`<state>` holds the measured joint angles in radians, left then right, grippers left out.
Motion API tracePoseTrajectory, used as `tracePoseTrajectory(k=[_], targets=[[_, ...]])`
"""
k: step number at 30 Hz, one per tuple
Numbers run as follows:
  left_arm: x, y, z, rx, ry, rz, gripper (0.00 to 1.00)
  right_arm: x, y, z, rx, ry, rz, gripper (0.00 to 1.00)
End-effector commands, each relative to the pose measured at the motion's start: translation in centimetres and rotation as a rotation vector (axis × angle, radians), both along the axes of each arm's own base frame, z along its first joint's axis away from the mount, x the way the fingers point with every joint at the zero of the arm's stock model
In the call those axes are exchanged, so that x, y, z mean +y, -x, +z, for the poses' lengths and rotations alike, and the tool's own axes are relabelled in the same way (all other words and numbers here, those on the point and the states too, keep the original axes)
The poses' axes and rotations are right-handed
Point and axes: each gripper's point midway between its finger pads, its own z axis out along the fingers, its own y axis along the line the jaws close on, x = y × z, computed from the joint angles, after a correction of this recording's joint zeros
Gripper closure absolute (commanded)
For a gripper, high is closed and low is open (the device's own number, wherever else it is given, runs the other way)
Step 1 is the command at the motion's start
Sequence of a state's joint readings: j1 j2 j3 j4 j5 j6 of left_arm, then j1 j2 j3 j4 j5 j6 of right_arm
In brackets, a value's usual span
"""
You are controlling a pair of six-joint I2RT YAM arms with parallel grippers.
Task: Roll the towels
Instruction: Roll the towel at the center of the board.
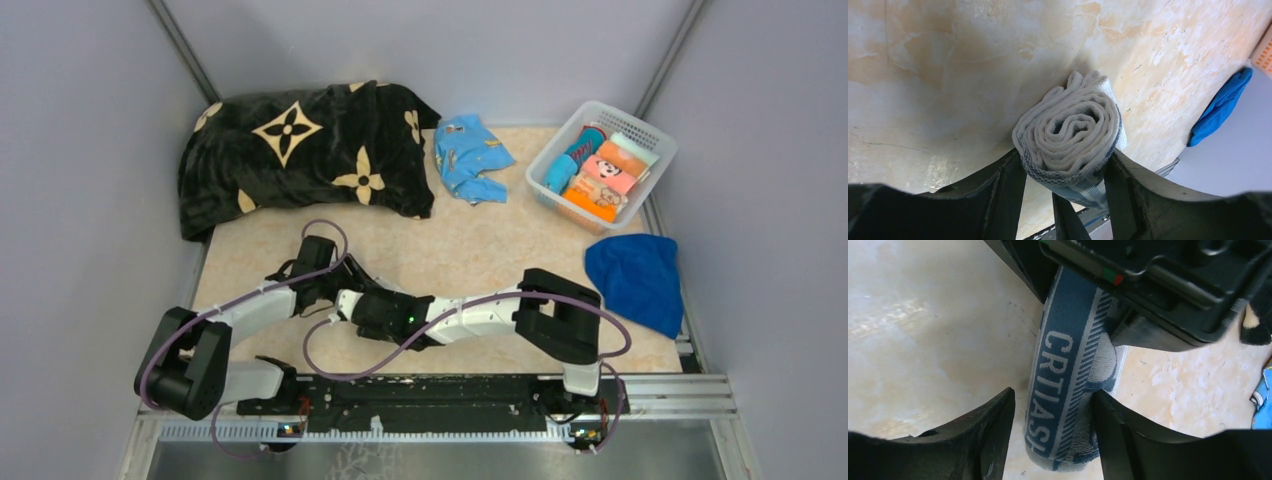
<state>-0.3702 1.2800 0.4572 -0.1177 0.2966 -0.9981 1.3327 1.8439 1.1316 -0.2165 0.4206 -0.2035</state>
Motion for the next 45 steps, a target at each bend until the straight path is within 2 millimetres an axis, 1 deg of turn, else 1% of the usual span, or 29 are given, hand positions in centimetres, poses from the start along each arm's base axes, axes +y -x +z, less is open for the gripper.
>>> tracePoseTrajectory(k=[1,5,9,11,15,18,22,24,26,30,34,36,39,43,45], targets=[[2.1,1.6,-2.4,0.074,-0.12,0.013,0.36,-0.5,-0.5,-1.5,-0.008,0.059,-0.027,0.44],[2.0,1.3,-1.8,0.059,-0.118,0.01,0.32,-1.9,0.1,-3.6,0.093,0.092,-0.044,0.5],[2.2,0.9,-0.8,0.03,-0.125,0.014,0.27,-2.8,1.1,-4.9,0.248,0.07,-0.048,0.56],[2.2,0.6,0.0,0.007,-0.125,0.019,0.24,-3.1,1.4,-5.1,0.336,0.037,-0.052,0.59],[2.4,0.4,1.0,-0.028,-0.119,0.031,0.19,-2.9,2.5,-4.9,0.531,-0.045,-0.04,0.62],[2.2,0.2,1.5,-0.048,-0.102,0.032,0.18,-2.6,3.1,-4.8,0.66,-0.096,-0.038,0.64],[1.9,0.2,1.2,-0.045,-0.091,0.024,0.18,-2.2,3.4,-4.6,0.759,-0.153,-0.04,0.65],[1.7,0.1,0.8,-0.036,-0.086,0.02,0.21,-2.0,3.4,-4.5,0.789,-0.169,-0.043,0.65],[1.5,-0.1,0.2,-0.024,-0.081,0.016,0.25,-2.0,3.3,-4.6,0.798,-0.165,-0.053,0.65],[1.1,-0.4,-0.9,0.003,-0.079,0.001,0.34,-2.1,2.8,-4.8,0.781,-0.153,-0.092,0.61],[1.3,-0.2,-1.9,0.03,-0.102,-0.006,0.41,-2.0,1.4,-4.5,0.723,-0.163,-0.146,0.54],[1.4,0.1,-2.4,0.046,-0.113,-0.009,0.43,-1.9,0.6,-4.1,0.676,-0.164,-0.178,0.51],[1.6,0.3,-2.8,0.066,-0.125,-0.011,0.45,-1.9,-1.0,-3.0,0.546,-0.145,-0.215,0.46],[1.7,0.5,-3.0,0.074,-0.13,-0.011,0.46,-1.0,-2.0,-1.8,0.432,-0.129,-0.219,0.44],[1.7,0.6,-3.0,0.076,-0.13,-0.011,0.46,-0.7,-2.1,-2.1,0.408,-0.108,-0.217,0.43]])
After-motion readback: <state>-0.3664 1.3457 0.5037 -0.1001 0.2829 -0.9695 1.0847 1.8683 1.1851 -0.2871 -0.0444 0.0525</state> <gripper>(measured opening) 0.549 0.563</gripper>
